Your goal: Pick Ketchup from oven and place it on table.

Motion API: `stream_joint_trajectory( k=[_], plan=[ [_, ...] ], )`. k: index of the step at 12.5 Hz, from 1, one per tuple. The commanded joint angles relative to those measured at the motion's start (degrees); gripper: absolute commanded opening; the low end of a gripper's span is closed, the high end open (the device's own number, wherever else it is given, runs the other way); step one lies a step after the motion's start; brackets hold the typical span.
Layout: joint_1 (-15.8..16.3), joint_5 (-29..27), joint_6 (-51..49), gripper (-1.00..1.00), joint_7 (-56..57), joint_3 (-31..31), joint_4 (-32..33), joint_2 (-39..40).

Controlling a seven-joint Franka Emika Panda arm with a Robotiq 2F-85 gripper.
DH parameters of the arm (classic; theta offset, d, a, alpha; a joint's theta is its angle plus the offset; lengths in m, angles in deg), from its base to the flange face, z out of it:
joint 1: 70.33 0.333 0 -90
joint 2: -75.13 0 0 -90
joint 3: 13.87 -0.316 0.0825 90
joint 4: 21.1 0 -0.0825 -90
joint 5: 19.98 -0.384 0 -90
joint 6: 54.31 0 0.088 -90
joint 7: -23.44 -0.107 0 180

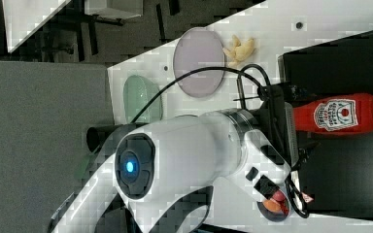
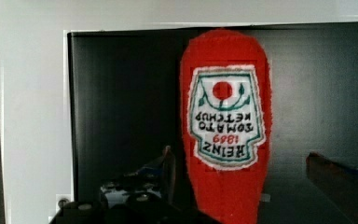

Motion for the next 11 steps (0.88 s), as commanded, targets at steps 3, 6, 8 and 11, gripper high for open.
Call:
stream_joint_trajectory(
  k=[3, 6, 8, 11],
  plan=[
    [-1.0, -3.0, 1.4, 1.0, 2.1, 1.9, 0.4, 4.6],
    [-1.2, -4.4, 3.8, 0.99, 2.1, 1.8, 0.7, 6.8],
    [-1.2, -4.4, 3.6, 0.36, 2.2, 1.8, 0.7, 6.8],
    [-0.4, -3.8, -2.6, 0.27, 2.2, 1.7, -4.5, 3.1]
  ],
)
